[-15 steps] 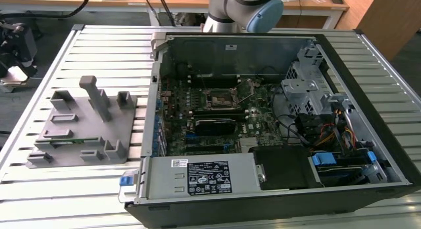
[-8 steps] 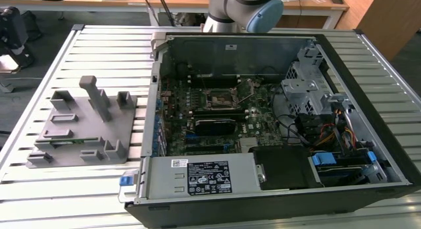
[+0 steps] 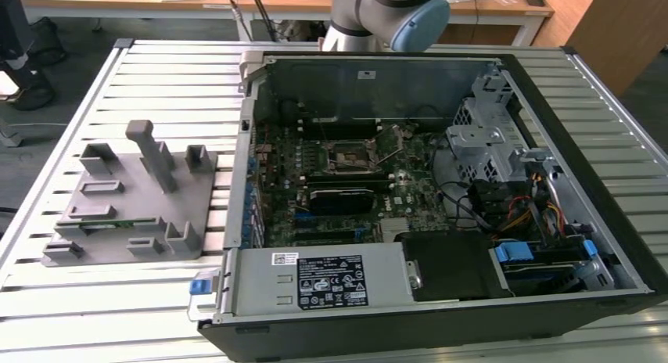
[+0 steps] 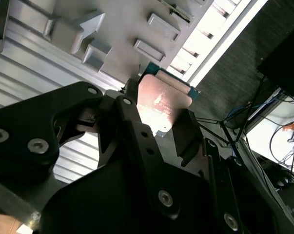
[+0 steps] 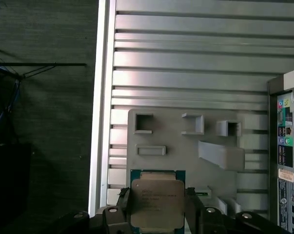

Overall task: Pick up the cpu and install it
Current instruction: 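Pick up the cpu and move it towards the insertion slot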

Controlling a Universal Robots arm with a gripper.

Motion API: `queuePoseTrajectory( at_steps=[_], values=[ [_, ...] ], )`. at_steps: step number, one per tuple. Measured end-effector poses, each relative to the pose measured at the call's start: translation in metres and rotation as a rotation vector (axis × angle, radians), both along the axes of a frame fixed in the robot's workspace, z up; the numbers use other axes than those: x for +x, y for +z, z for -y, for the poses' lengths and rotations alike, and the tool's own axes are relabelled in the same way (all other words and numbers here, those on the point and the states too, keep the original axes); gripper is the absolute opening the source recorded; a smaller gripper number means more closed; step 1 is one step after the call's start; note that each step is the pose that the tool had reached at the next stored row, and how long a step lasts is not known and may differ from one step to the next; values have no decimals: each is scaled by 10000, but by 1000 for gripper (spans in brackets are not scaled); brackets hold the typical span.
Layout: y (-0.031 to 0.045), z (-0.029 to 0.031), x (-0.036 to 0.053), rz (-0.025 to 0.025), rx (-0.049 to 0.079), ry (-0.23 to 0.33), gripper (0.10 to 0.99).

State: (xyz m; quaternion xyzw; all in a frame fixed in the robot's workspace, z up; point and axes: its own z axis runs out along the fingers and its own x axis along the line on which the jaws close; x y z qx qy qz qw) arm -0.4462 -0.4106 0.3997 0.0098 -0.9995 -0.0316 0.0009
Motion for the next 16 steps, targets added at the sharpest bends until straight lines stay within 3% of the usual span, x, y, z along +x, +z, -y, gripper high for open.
queuePoseTrajectory(
  at_steps=[16],
  values=[
    [-3, 1, 703, -3, -1, 0, 529]
  ],
)
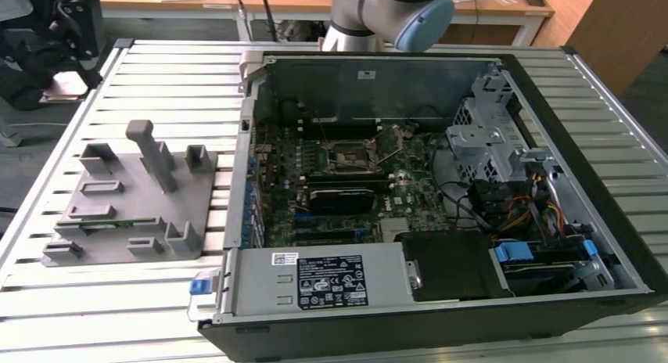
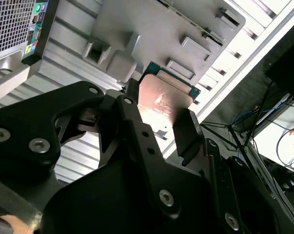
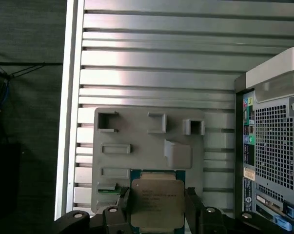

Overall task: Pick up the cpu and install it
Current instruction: 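Pick up the cpu and move it towards the insertion slot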

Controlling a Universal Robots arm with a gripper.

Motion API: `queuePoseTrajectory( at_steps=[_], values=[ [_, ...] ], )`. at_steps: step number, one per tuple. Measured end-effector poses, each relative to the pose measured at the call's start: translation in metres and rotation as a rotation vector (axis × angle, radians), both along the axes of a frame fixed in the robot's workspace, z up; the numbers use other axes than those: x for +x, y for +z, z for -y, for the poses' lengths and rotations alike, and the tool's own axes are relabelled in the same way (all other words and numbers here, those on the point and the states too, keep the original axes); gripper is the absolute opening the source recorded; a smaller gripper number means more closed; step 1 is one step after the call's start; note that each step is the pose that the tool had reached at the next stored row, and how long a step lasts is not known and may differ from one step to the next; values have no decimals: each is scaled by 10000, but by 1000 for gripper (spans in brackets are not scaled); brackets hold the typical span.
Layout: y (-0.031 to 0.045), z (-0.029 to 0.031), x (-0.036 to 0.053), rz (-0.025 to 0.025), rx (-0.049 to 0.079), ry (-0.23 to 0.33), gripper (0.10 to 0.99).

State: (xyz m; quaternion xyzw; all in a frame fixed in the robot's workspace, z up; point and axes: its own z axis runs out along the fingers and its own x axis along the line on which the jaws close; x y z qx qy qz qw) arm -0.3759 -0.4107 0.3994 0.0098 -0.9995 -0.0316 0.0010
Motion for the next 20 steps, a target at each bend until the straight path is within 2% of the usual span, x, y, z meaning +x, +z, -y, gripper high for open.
queuePoseTrajectory(
  at_steps=[20],
  values=[
    [-41, -5, 912, 0, 2, 2, 529]
  ],
)
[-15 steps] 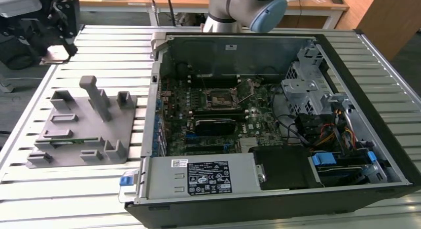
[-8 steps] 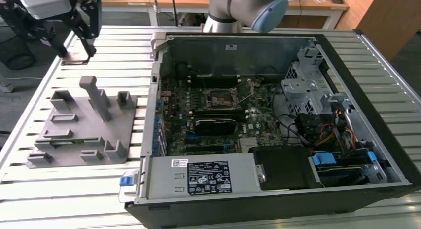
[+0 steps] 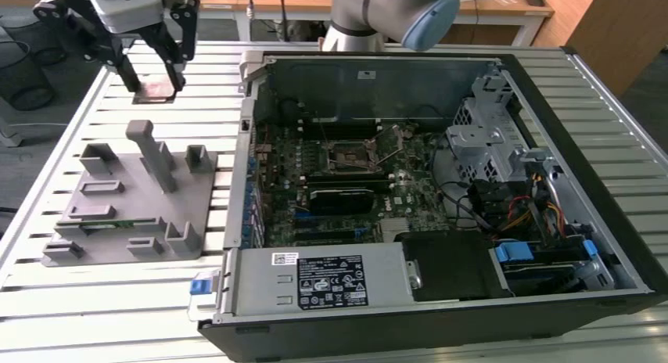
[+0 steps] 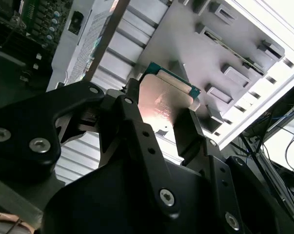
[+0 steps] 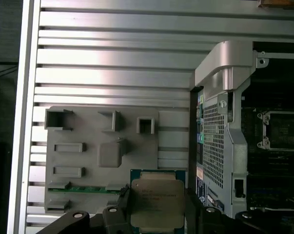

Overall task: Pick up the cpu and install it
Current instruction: 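Pick up the cpu and move it towards the insertion slot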

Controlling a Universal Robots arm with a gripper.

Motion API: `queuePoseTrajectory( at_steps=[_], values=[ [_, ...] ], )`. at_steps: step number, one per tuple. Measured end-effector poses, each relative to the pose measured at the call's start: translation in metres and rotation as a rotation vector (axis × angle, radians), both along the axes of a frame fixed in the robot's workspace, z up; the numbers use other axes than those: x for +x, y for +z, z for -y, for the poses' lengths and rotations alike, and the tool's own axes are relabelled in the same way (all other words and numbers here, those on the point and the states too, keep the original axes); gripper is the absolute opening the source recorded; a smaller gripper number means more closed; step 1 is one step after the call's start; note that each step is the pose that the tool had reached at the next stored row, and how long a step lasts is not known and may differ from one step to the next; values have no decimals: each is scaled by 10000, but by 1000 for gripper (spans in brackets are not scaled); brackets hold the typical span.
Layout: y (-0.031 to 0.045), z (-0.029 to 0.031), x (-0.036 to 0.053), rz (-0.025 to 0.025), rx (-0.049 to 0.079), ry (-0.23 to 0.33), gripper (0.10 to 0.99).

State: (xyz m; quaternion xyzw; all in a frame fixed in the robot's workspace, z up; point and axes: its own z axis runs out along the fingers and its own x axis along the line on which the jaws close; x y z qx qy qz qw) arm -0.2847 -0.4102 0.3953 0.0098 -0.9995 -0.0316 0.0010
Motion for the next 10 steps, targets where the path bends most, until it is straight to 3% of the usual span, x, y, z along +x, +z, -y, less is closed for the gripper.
queuePoseTrajectory(
  at_steps=[10],
  values=[
    [-7, -1, 450, 0, -1, 0, 529]
  ],
)
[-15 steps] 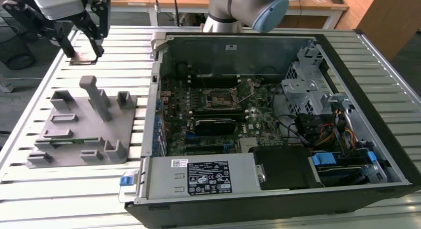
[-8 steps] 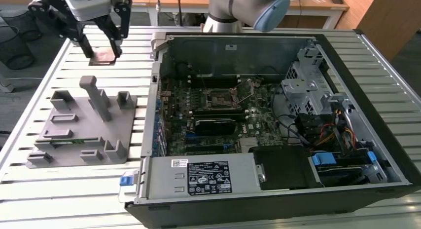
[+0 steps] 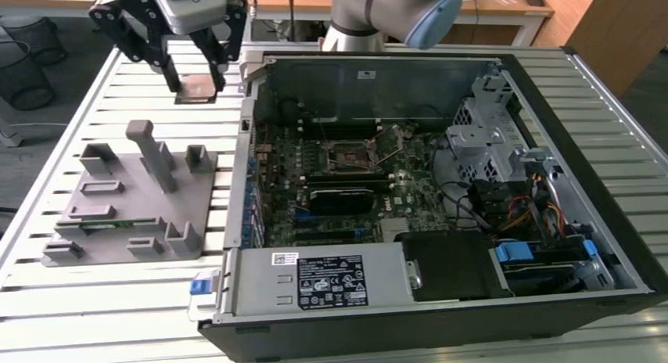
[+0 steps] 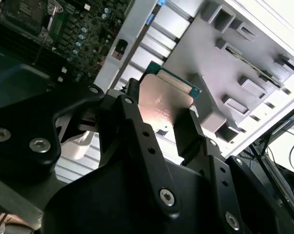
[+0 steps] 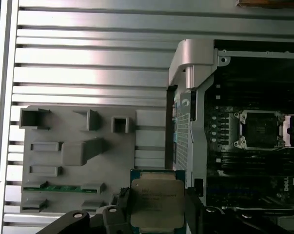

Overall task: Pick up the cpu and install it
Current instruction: 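Pick up the cpu and move it towards the insertion slot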

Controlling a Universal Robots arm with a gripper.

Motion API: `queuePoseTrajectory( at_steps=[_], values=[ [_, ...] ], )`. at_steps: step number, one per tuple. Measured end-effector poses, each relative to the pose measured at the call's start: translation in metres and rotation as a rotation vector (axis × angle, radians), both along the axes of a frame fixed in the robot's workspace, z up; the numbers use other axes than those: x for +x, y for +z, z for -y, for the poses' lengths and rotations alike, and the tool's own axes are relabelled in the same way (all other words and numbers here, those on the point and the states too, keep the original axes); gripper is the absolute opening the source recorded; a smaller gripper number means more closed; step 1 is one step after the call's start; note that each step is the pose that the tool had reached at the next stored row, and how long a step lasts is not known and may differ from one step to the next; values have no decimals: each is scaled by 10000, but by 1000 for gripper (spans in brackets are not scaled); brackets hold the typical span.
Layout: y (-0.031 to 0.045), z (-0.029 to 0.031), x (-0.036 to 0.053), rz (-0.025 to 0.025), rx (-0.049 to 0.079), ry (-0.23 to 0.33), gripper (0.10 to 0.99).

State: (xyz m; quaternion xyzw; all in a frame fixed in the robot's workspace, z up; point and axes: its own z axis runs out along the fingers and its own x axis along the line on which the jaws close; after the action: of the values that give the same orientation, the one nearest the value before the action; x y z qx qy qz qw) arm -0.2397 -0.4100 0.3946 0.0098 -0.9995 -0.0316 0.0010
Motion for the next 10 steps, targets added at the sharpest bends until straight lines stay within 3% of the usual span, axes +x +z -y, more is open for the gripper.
queuePoseTrajectory(
  at_steps=[10],
  values=[
    [-6, 0, 457, -1, -1, -2, 529]
  ],
)
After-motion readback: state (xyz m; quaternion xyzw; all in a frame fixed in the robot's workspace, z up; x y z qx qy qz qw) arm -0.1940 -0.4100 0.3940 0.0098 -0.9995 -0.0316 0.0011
